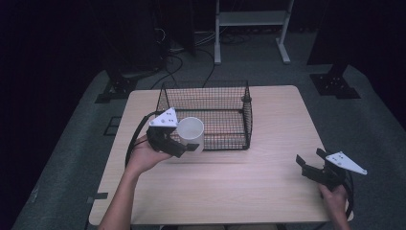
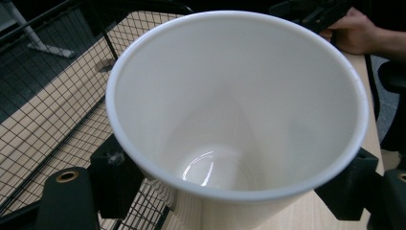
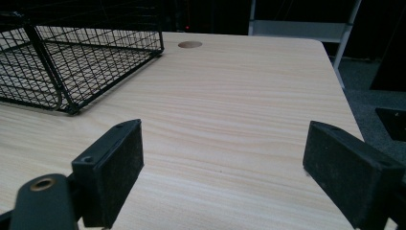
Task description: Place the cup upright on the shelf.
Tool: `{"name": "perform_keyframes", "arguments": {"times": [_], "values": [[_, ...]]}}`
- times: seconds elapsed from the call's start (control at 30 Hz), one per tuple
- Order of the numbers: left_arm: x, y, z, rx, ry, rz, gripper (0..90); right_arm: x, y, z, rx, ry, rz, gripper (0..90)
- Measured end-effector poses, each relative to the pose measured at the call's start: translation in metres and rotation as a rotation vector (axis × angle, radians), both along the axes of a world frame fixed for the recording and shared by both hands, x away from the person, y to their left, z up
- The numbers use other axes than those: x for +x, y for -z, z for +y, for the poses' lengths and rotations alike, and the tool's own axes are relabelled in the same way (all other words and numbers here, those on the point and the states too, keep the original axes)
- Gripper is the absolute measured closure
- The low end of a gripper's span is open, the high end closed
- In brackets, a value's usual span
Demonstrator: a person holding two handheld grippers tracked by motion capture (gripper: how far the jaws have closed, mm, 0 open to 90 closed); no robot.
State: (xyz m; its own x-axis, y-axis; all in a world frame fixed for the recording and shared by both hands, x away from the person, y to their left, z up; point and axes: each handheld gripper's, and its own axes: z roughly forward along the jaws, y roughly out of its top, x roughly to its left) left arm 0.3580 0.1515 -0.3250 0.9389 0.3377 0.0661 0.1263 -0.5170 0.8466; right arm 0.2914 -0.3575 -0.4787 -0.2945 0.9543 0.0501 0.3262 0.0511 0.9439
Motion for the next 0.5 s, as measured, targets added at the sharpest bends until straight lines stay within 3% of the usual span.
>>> {"name": "perform_keyframes", "arguments": {"times": [0.5], "values": [[0.016, -0.022, -0.003, 0.030, 0.014, -0.007, 21.7, 0.000, 0.000, 0.000, -0.004, -0.005, 0.000, 13.0]]}}
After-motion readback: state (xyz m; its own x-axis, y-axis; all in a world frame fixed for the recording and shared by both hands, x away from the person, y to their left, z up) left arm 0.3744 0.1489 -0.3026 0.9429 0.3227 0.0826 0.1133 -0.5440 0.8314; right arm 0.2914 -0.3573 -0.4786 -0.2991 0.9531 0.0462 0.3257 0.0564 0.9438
